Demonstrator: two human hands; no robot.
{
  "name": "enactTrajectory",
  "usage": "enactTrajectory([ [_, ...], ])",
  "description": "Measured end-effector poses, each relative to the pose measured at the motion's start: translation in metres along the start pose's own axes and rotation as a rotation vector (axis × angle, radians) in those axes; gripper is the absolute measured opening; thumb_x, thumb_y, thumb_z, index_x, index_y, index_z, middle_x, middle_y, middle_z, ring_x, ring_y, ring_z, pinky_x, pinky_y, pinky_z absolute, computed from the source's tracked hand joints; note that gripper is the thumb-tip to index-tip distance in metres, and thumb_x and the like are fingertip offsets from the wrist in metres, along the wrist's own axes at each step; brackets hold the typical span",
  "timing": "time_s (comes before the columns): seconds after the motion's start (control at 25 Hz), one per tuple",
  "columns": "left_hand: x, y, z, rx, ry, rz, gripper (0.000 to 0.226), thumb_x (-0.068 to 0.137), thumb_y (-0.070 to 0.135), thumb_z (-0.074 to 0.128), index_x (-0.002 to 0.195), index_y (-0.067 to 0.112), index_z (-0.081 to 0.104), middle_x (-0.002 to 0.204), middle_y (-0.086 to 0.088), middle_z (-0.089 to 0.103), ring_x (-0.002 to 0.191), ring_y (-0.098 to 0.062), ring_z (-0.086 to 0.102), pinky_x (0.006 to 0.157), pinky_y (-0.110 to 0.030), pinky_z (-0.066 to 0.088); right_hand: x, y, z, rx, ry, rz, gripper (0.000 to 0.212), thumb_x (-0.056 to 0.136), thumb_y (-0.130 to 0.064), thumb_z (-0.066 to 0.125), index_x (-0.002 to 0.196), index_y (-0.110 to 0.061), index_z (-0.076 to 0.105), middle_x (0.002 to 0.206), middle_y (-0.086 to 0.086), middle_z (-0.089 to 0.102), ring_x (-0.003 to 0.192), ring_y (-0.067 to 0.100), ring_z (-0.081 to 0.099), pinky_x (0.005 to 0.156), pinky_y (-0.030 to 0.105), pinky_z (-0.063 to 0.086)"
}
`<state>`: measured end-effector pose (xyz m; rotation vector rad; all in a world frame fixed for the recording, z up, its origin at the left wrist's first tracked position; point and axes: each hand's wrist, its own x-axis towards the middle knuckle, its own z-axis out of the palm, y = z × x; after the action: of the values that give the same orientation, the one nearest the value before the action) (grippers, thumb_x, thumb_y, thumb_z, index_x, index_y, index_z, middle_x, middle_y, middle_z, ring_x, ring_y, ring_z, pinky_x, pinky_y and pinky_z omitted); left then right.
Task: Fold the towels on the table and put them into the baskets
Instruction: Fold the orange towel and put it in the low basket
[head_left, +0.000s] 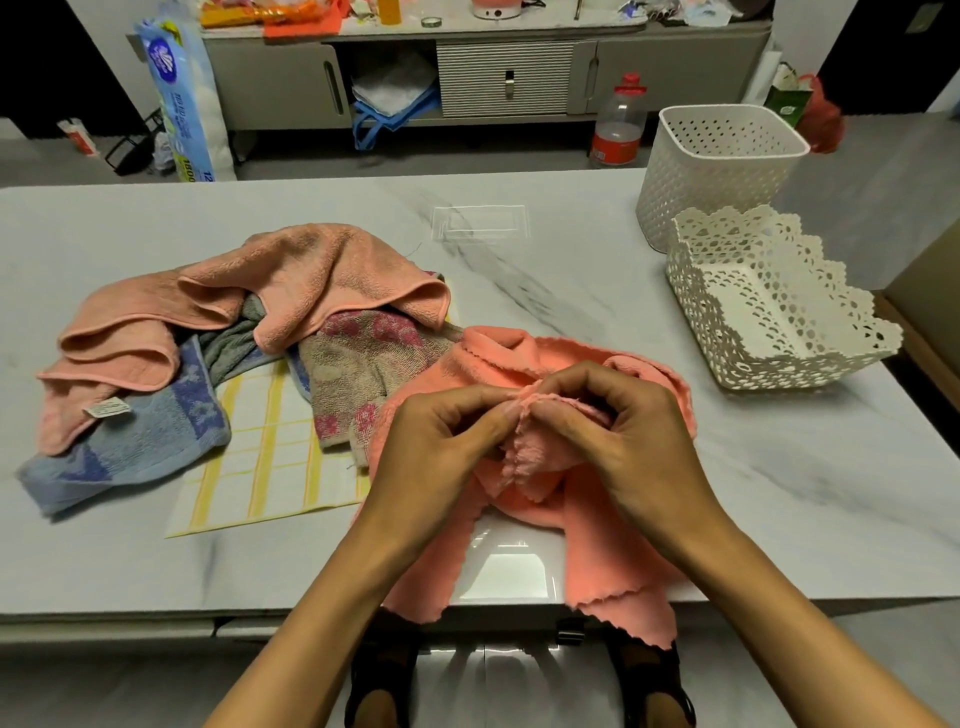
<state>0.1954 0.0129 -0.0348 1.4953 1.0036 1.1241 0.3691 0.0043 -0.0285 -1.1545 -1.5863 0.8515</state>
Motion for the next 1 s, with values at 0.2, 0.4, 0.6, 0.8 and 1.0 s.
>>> enactTrajectory([
  [0.2,-0.002,0.001,0.0,0.034,-0.02,0.03,0.021,0.091,0.007,0.062,0.103,0.016,0.076,0.095,0.005,0.077,0.092,-0.011,0.072,0.081,-0.022,0.053,0.0,0.0,0.001,-0.038,0.032,-0.014,0.003,0.085,-0.011,0.074,0.087,-0.013,0.072,0.084,-0.006,0.074,0.084,0.008,0.069,0.079,0.023,0.052],
  [0.4,-0.003,0.001,0.0,0.094,-0.026,0.061,0.022,0.093,0.007,0.061,0.105,0.02,0.075,0.097,0.009,0.077,0.094,-0.008,0.072,0.083,-0.023,0.054,-0.002,0.001,0.003,-0.076,0.039,-0.012,0.003,0.087,-0.014,0.072,0.088,-0.015,0.07,0.081,-0.005,0.071,0.08,0.01,0.068,0.074,0.027,0.053],
  [0.6,-0.007,0.002,0.001,0.068,-0.037,0.068,0.021,0.088,0.011,0.067,0.107,0.016,0.075,0.098,0.005,0.077,0.094,-0.01,0.072,0.082,-0.024,0.054,-0.003,0.0,0.005,-0.062,0.05,-0.007,0.005,0.086,-0.013,0.072,0.087,-0.015,0.068,0.08,-0.004,0.071,0.078,0.012,0.068,0.073,0.036,0.054],
  [0.8,-0.005,-0.002,0.0,0.121,0.0,0.121,0.017,0.086,0.006,0.07,0.099,0.014,0.077,0.09,0.0,0.078,0.087,-0.019,0.074,0.08,-0.034,0.059,-0.004,0.002,0.006,-0.004,0.05,0.02,0.015,0.084,-0.015,0.075,0.096,-0.019,0.068,0.081,-0.004,0.069,0.079,0.015,0.068,0.075,0.036,0.055],
  [1.0,0.0,-0.004,-0.008,0.189,-0.06,0.126,0.018,0.087,0.012,0.066,0.098,0.021,0.076,0.093,0.009,0.077,0.09,-0.01,0.073,0.081,-0.027,0.055,0.0,0.0,-0.011,-0.068,-0.133,0.039,0.014,0.086,-0.015,0.073,0.099,-0.02,0.075,0.089,-0.006,0.074,0.083,0.014,0.069,0.078,0.036,0.055],
])
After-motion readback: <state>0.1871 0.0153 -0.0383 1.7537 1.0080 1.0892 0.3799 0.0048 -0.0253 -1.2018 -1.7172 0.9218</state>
